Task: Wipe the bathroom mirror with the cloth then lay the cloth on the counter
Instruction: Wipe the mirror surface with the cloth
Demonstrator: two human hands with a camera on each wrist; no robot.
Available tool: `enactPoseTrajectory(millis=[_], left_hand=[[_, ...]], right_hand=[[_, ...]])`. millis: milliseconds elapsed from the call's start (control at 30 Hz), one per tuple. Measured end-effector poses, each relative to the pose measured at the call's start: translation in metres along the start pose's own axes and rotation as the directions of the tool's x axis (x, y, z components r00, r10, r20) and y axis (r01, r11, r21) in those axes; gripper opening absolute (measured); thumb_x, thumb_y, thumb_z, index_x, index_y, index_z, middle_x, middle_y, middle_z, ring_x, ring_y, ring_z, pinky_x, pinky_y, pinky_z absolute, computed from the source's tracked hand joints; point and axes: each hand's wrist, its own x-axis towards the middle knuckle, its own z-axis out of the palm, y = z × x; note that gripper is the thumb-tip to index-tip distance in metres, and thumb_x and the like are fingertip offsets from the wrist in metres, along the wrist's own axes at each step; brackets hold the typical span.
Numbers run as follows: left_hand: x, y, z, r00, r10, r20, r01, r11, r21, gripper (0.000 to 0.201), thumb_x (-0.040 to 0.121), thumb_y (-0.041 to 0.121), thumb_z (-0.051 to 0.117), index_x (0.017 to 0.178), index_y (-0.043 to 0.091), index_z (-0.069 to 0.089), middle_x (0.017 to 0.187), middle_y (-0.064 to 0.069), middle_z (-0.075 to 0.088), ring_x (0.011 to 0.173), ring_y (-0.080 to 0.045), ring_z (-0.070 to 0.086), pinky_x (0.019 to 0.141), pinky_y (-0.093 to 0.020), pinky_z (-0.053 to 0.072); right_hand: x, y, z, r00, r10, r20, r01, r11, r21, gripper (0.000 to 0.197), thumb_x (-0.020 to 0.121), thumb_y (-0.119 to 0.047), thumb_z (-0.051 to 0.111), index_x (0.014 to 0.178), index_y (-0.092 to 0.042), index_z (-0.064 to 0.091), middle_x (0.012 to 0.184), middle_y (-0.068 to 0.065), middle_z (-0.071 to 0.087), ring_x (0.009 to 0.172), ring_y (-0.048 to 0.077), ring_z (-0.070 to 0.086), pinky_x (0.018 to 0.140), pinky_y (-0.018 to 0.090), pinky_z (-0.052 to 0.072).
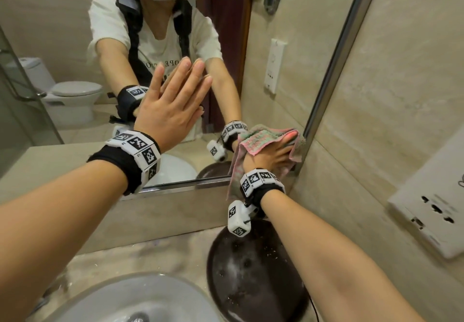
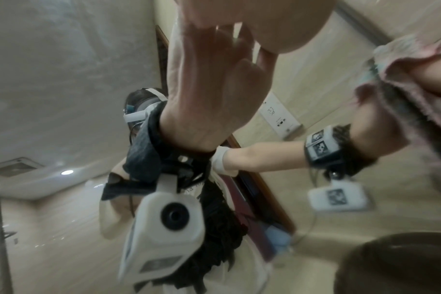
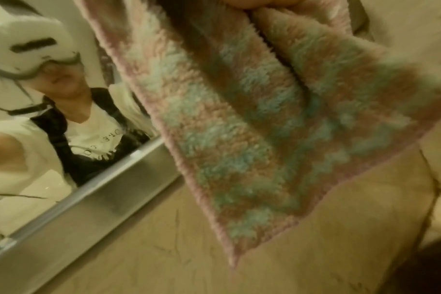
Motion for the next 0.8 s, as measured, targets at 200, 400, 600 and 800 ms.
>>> enactPoseTrajectory(millis=[200, 400, 600, 800], left_hand=[[0.002, -0.003, 0.001, 1.000, 0.005, 0.028, -0.006, 0.999, 0.051, 0.055, 0.099, 0.036, 0.038, 0.148, 0.012, 0.028, 0.153, -0.012, 0.029, 0.142, -0.027, 0.020, 0.115, -0.051, 0.009], [0.007, -0.006, -0.017, 0.993, -0.031, 0.111, 0.039, 0.997, -0.068, 0.058, 0.100, 0.037, 0.029, 0.151, 0.012, 0.016, 0.156, -0.009, 0.019, 0.146, -0.023, 0.006, 0.116, -0.047, 0.010], [0.036, -0.038, -0.044, 0.991, -0.108, 0.077, 0.112, 0.992, -0.052, 0.058, 0.100, 0.039, 0.029, 0.149, 0.007, 0.023, 0.156, -0.011, 0.020, 0.144, -0.029, 0.019, 0.115, -0.049, 0.020], [0.066, -0.071, -0.063, 0.978, -0.201, 0.055, 0.202, 0.979, -0.016, 0.058, 0.100, 0.038, 0.027, 0.148, 0.005, 0.024, 0.156, -0.013, 0.020, 0.144, -0.029, 0.019, 0.112, -0.053, 0.027]], right_hand=[[0.016, -0.048, -0.030, 0.988, -0.084, -0.131, 0.080, 0.996, -0.033, 0.098, 0.058, -0.039, -0.021, 0.150, -0.007, -0.004, 0.156, 0.021, 0.005, 0.143, 0.036, 0.010, 0.117, 0.052, 0.005], [0.032, -0.103, -0.049, 0.919, -0.260, -0.296, 0.210, 0.959, -0.190, 0.070, 0.086, -0.034, 0.016, 0.151, -0.008, 0.009, 0.152, 0.021, 0.025, 0.137, 0.041, 0.028, 0.113, 0.054, 0.020], [0.054, -0.176, -0.085, 0.798, -0.454, -0.396, 0.342, 0.883, -0.323, 0.070, 0.087, -0.032, 0.029, 0.150, -0.006, 0.010, 0.151, 0.019, 0.027, 0.138, 0.039, 0.028, 0.113, 0.056, 0.015], [0.073, -0.285, -0.138, 0.752, -0.437, -0.494, 0.401, 0.898, -0.182, 0.076, 0.090, -0.046, 0.041, 0.151, -0.011, 0.012, 0.151, 0.015, 0.029, 0.137, 0.037, 0.028, 0.112, 0.061, 0.017]])
